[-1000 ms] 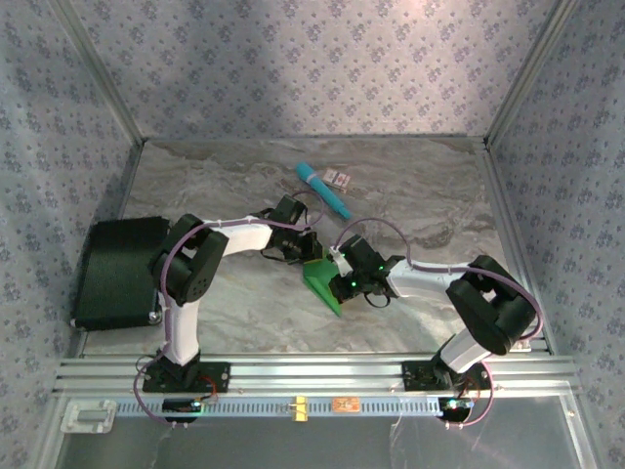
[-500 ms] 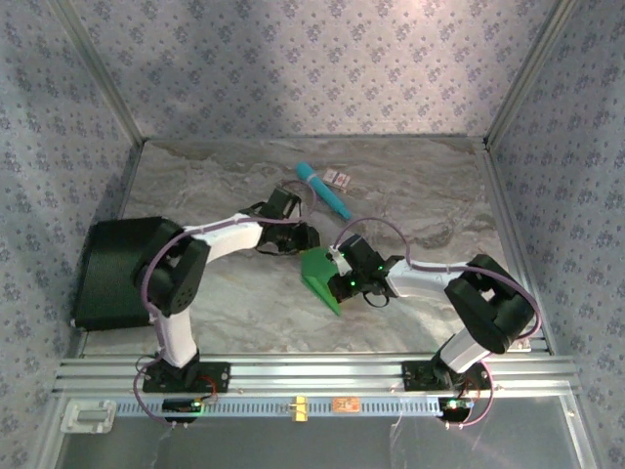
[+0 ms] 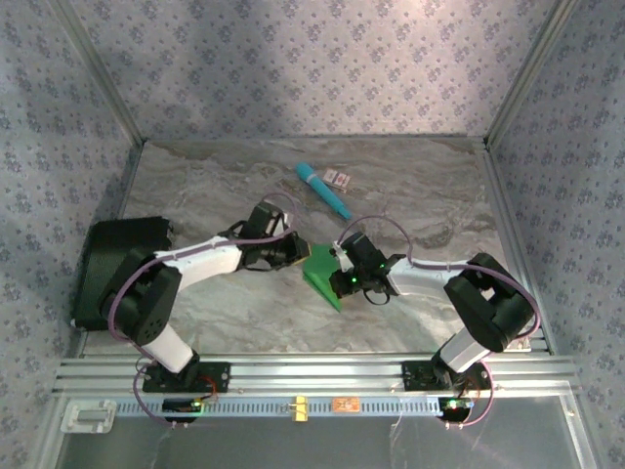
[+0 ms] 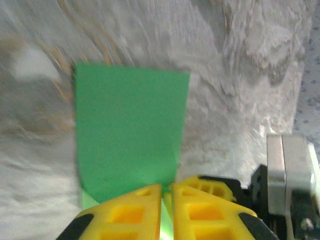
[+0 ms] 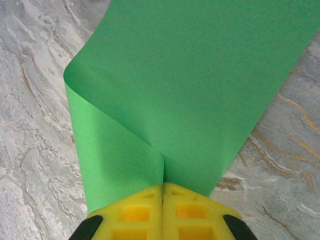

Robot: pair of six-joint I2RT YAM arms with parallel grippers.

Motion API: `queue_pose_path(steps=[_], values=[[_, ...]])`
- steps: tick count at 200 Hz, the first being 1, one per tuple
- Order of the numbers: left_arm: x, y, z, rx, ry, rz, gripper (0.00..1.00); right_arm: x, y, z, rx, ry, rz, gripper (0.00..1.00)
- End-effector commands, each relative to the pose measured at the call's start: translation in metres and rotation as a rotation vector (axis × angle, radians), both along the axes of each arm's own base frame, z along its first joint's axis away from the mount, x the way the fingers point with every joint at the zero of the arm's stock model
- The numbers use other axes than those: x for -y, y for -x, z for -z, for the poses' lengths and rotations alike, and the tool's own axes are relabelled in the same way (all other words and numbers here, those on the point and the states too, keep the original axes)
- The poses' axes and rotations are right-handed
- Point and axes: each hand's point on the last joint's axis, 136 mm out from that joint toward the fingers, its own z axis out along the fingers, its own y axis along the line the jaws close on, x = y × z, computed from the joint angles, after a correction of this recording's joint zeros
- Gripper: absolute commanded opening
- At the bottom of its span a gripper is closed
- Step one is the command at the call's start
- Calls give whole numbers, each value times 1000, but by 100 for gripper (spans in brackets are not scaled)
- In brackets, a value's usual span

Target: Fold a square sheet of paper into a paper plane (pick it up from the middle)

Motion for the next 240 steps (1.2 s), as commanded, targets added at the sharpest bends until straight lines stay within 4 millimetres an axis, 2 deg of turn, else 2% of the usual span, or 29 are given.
queue_pose_path(steps=[1,25,91,159,240], values=[[32,18,-12,-31,155,20,8,10,2,7,-19,26,37,0],[43,28,3,-55,178,6,4,9,3,8,-23,26,34,0],[33,34,34,-98,137,-33,3,9,4,9,-27,27,33,0],[25,41,50,-113,89,-26,4,11,4,9,-26,31,38,0],[11,49,85,-166,-6,-38,5,10,4,5,-20,17,33,0]])
